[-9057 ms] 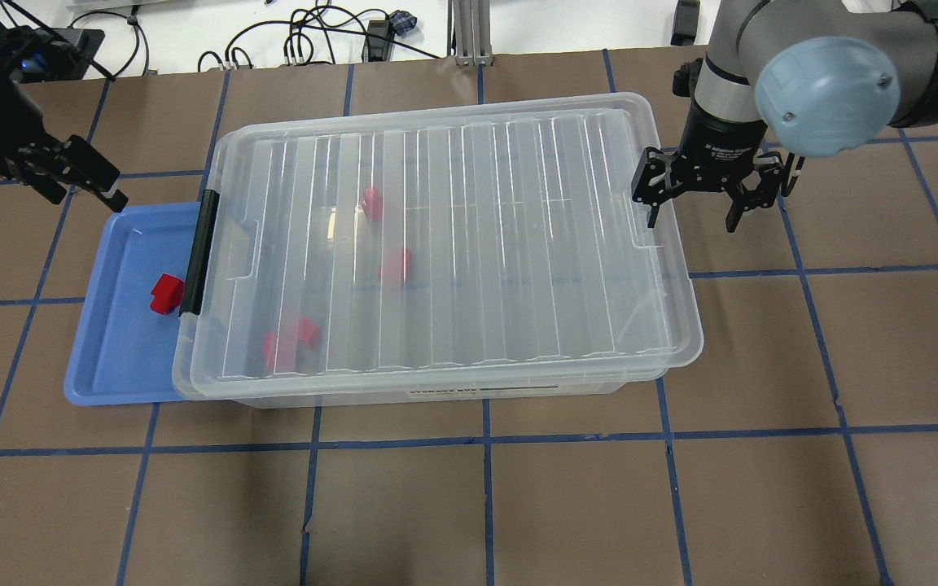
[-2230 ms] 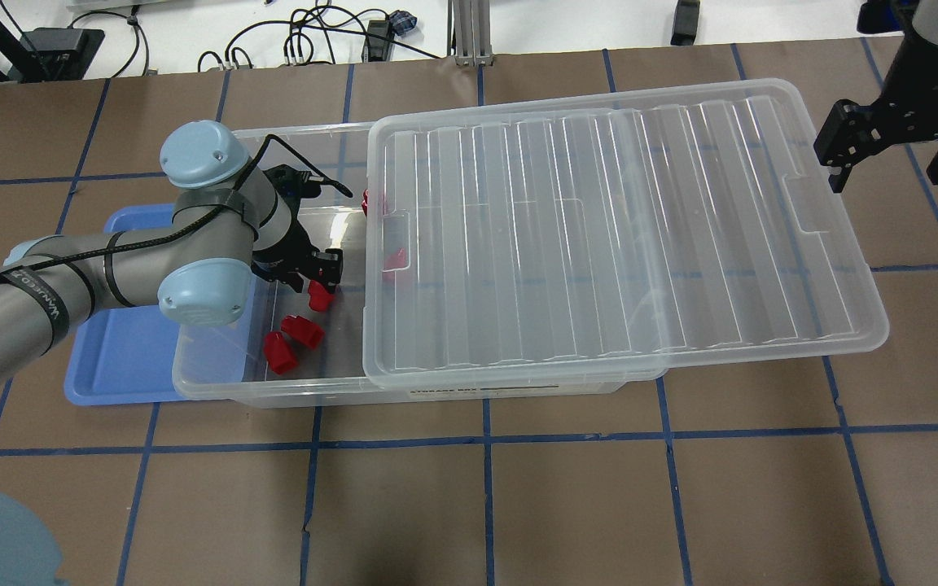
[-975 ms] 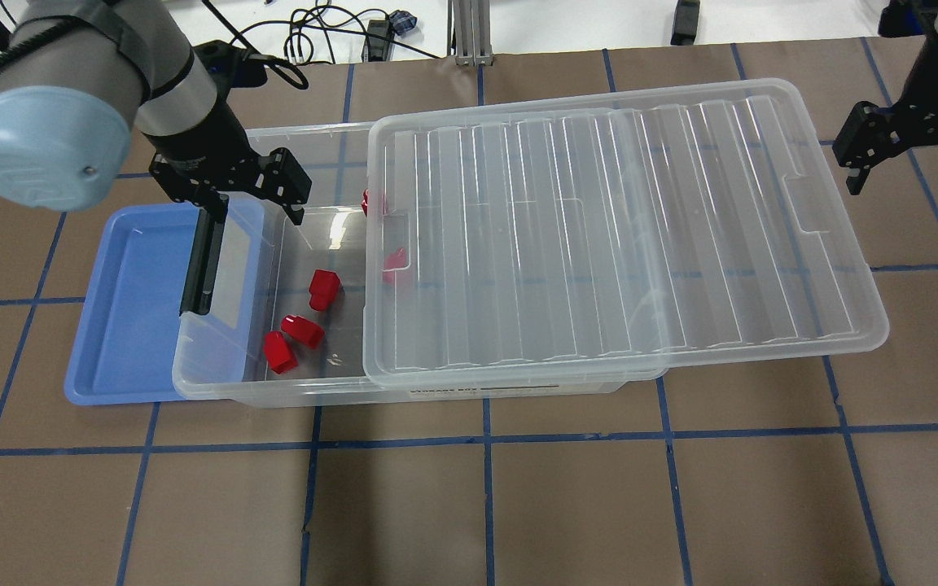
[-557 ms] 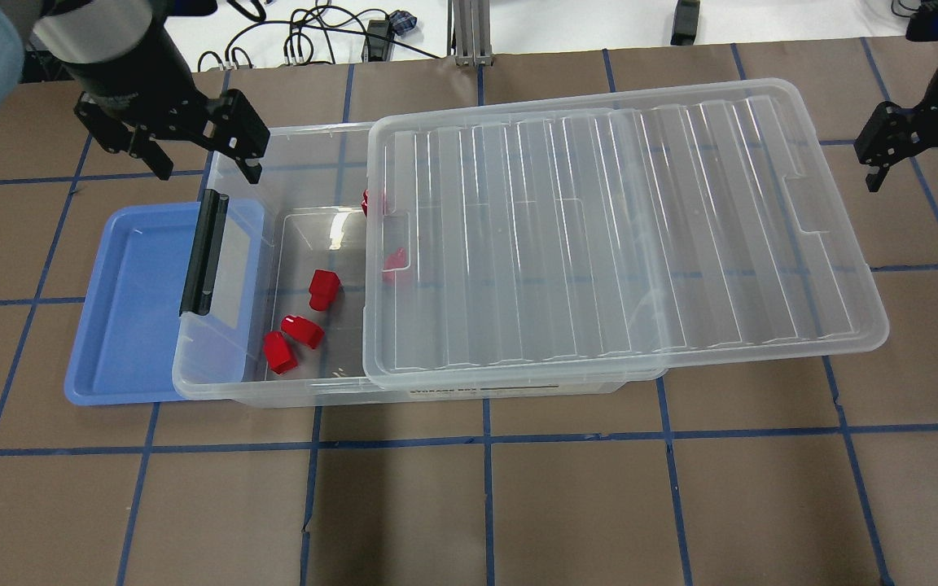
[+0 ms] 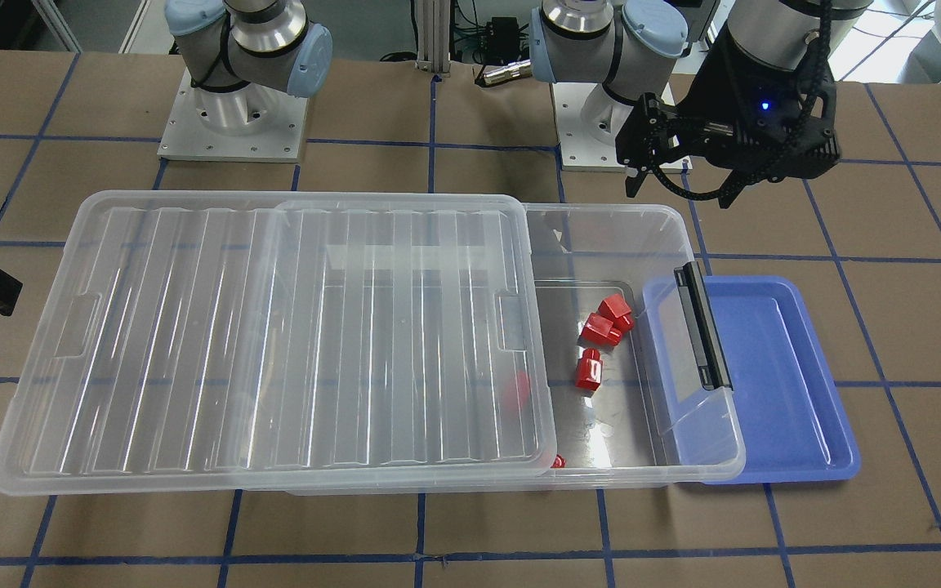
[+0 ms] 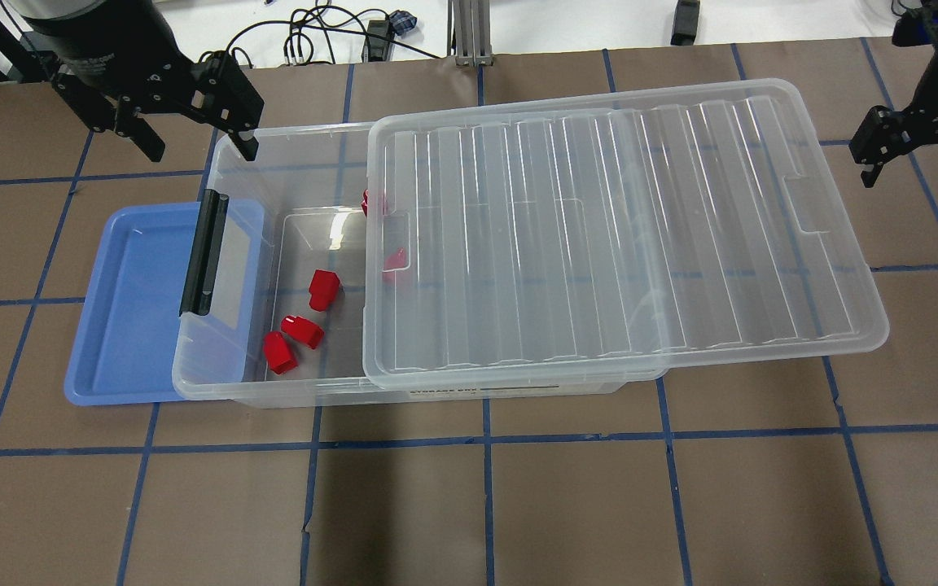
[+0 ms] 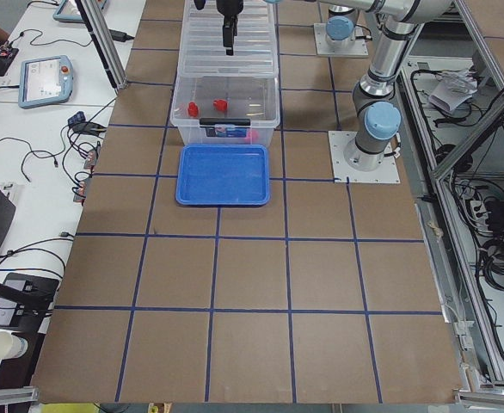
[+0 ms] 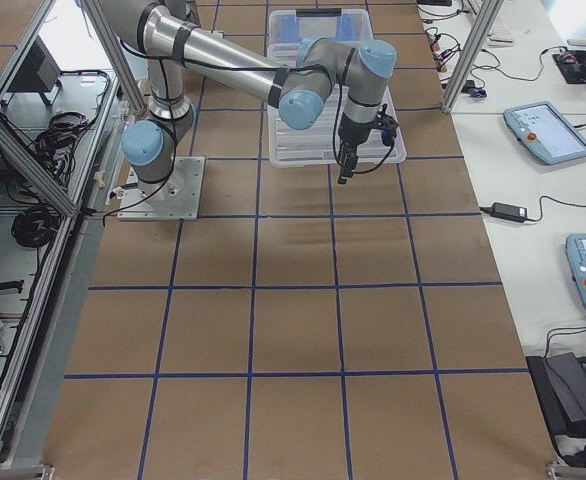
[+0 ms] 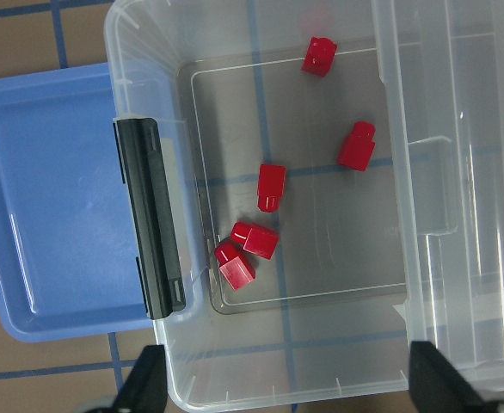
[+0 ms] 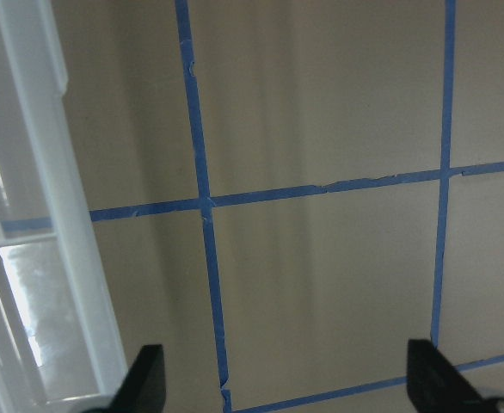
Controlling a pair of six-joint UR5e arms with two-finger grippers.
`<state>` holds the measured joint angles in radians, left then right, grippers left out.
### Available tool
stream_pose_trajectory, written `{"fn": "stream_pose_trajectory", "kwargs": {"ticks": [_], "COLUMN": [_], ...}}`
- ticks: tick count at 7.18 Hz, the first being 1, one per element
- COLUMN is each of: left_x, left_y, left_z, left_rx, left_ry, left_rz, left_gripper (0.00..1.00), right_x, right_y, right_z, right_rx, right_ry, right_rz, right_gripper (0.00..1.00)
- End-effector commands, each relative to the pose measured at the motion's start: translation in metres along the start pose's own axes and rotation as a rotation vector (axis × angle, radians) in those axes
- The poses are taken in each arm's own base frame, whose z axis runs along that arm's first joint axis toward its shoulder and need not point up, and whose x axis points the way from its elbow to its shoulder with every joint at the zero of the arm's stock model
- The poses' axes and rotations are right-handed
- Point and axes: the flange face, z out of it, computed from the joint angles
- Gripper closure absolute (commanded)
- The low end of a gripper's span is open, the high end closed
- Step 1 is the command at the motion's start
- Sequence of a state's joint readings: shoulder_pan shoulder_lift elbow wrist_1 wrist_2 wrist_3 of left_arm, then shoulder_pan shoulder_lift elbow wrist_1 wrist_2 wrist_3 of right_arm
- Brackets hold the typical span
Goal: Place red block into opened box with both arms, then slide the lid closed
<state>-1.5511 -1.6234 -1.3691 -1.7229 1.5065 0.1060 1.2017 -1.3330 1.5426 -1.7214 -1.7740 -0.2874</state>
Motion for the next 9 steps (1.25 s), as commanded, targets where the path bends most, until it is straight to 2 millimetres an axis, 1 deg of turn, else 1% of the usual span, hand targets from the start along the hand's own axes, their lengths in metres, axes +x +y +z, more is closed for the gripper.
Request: {"fn": "stream_pose_trajectory", "kwargs": {"ticks": [1,3,4,5,6,7,8,9], "left_x": [0.000,-0.002,-0.002,-0.001,0.000,0.001,0.001,-0.003], "left_y": [0.009,0.010,0.010,0.012,0.016,0.019,0.019,0.007], "left_z": [-0.006,-0.006,-0.005,-0.008,-0.015,-0.018,-0.017,0.006], "left_rx": [0.018,0.015,0.014,0.018,0.033,0.041,0.040,-0.017], "left_ry": [-0.015,-0.042,-0.042,-0.044,-0.048,-0.044,-0.040,-0.043], "left_rz": [0.016,0.017,0.017,0.019,0.009,0.008,0.012,0.014], "left_gripper": [0.00,0.00,0.00,0.00,0.00,0.00,0.00,0.00], "right_x": [0.007,0.004,0.003,0.002,0.001,-0.005,-0.009,-0.010], "right_y": [-0.006,-0.003,-0.003,-0.002,-0.002,-0.002,-0.002,-0.002], "right_z": [0.012,0.032,0.035,0.036,0.035,0.032,0.035,0.035], "right_rx": [-0.004,-0.037,-0.038,-0.042,-0.040,-0.037,-0.042,-0.040], "right_ry": [-0.011,-0.023,-0.023,-0.031,-0.033,-0.036,-0.071,-0.085], "right_rz": [0.005,0.001,0.000,-0.001,0.001,-0.006,-0.010,-0.008], "right_gripper": [0.00,0.00,0.00,0.00,0.00,0.00,0.00,0.00]}}
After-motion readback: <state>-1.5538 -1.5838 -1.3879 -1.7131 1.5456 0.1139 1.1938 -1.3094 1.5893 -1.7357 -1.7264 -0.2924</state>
